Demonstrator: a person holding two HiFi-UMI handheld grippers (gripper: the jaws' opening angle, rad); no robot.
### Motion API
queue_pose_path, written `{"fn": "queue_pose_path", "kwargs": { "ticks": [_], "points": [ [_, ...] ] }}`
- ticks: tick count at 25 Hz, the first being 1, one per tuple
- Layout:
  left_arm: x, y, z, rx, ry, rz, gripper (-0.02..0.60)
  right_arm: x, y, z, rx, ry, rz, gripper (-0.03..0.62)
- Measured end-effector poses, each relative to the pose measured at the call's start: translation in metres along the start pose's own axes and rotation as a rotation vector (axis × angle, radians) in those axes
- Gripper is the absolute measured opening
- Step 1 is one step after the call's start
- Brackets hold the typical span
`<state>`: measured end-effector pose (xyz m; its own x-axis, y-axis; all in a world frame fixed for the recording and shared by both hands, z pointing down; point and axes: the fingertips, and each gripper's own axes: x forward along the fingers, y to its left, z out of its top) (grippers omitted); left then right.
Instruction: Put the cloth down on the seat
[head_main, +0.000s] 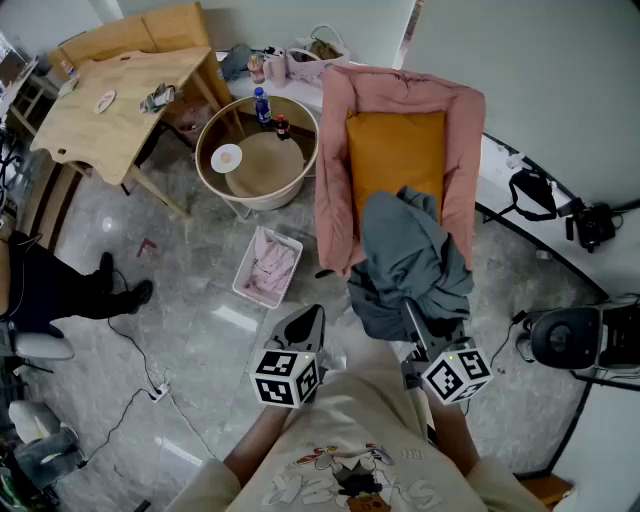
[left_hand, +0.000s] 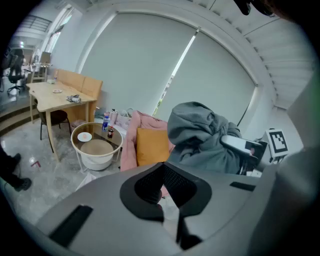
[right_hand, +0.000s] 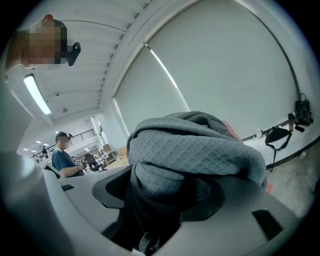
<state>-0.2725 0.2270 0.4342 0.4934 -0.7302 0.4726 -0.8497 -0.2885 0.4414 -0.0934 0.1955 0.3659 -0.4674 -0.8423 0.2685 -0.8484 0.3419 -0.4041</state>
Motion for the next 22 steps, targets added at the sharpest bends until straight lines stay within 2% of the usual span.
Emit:
{"fn": "queue_pose_path", "kwargs": {
  "ticks": [3,5,6,7,9,10,11,12,13,15,18,22],
  "points": [
    [-0.017,-0.051,-0.027,0.012,0.017,-0.066,0.005,-0.08,0.016,-0.01,0.02,0.007,0.026,0.295],
    [-0.024,-0.078,-0.039,0.05,0.022,-0.11,0.005,-0.126,0.027,0.0,0.032,-0.05,0.043,0.274],
    [-0.026,-0.093,-0.042,0.037,0.008,-0.152,0.005,-0.144,0.029,0.005,0.046,-0.083,0.049,0.245],
    [-0.022,-0.112,-0.041,-0.037,-0.027,-0.239,0.005,-0.156,0.028,0.007,0.067,-0.11,0.054,0.189],
    [0.009,-0.165,-0.012,-0.35,-0.129,-0.556,-0.005,-0.146,0.017,0.004,0.141,-0.166,0.085,0.144],
    [0.027,-0.188,0.011,-0.473,-0.161,-0.705,-0.008,-0.133,0.013,0.005,0.189,-0.196,0.114,0.13],
    [0.039,-0.204,0.026,-0.519,-0.164,-0.788,-0.008,-0.126,0.01,0.008,0.219,-0.211,0.15,0.127],
    [0.041,-0.215,0.031,-0.503,-0.151,-0.81,-0.008,-0.129,0.008,0.011,0.219,-0.204,0.195,0.128],
    [0.036,-0.227,0.029,-0.447,-0.148,-0.793,-0.008,-0.141,0.005,0.013,0.201,-0.181,0.242,0.129],
    [0.022,-0.252,0.022,-0.286,-0.188,-0.694,-0.008,-0.168,-0.006,0.015,0.171,-0.133,0.313,0.15],
    [0.005,-0.289,0.007,-0.068,-0.255,-0.567,-0.008,-0.206,-0.017,0.008,0.167,-0.116,0.341,0.218],
    [-0.018,-0.332,-0.012,0.03,-0.304,-0.497,-0.008,-0.253,-0.025,0.011,0.15,-0.109,0.364,0.223]
  ]
}}
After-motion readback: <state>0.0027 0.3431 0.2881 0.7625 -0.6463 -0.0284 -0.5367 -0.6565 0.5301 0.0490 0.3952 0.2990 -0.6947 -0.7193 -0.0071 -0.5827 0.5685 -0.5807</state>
